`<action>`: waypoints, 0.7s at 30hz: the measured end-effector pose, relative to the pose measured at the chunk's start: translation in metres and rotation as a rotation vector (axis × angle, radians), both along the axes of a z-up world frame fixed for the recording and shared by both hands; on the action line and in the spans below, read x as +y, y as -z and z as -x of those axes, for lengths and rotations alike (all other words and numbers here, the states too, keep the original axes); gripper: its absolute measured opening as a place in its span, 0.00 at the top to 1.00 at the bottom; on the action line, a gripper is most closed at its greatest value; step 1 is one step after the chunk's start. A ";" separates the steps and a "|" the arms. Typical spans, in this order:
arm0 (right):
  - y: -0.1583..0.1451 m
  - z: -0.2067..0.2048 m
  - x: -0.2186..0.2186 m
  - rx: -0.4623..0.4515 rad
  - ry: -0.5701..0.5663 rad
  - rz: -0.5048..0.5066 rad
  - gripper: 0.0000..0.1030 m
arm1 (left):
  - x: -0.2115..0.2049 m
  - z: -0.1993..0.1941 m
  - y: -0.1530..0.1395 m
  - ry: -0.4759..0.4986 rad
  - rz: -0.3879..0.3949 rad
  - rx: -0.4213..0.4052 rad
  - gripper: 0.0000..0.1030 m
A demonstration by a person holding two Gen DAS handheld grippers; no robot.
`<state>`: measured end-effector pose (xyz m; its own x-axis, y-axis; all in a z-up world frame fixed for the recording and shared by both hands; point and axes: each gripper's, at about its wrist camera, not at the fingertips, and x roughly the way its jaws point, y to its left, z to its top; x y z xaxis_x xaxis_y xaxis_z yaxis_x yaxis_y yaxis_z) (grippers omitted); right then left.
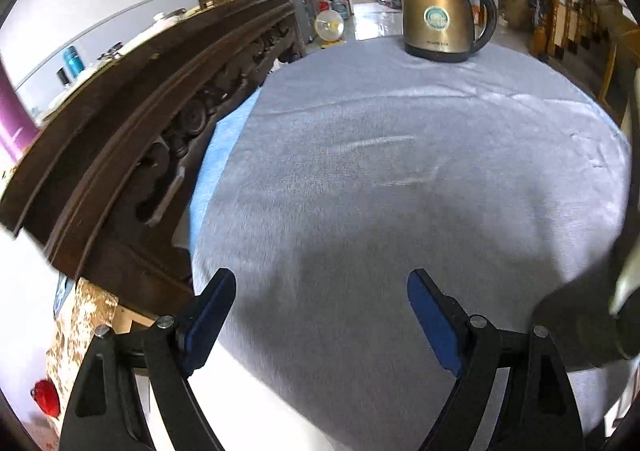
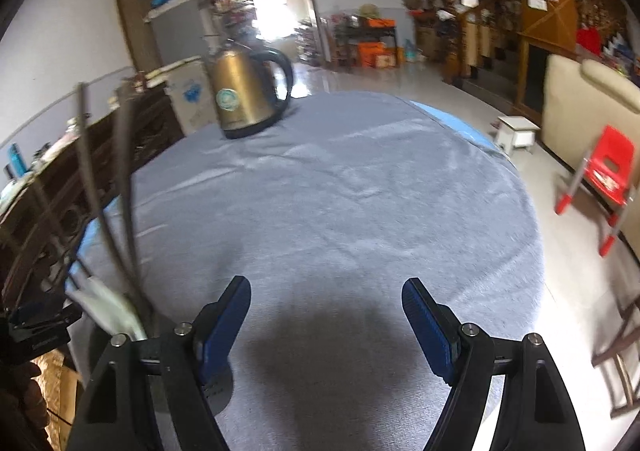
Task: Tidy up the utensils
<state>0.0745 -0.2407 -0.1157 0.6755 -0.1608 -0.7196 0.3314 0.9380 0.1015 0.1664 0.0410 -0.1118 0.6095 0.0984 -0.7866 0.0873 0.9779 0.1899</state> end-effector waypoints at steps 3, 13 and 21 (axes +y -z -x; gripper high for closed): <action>0.000 0.009 0.002 -0.027 -0.053 -0.032 0.21 | -0.012 0.019 -0.010 -0.005 0.015 -0.004 0.15; 0.004 0.059 -0.014 -0.099 -0.170 -0.196 0.21 | -0.067 0.074 -0.048 -0.021 0.016 -0.020 0.15; 0.006 0.069 -0.032 -0.101 -0.206 -0.283 0.21 | -0.082 0.099 -0.076 -0.092 0.013 -0.063 0.15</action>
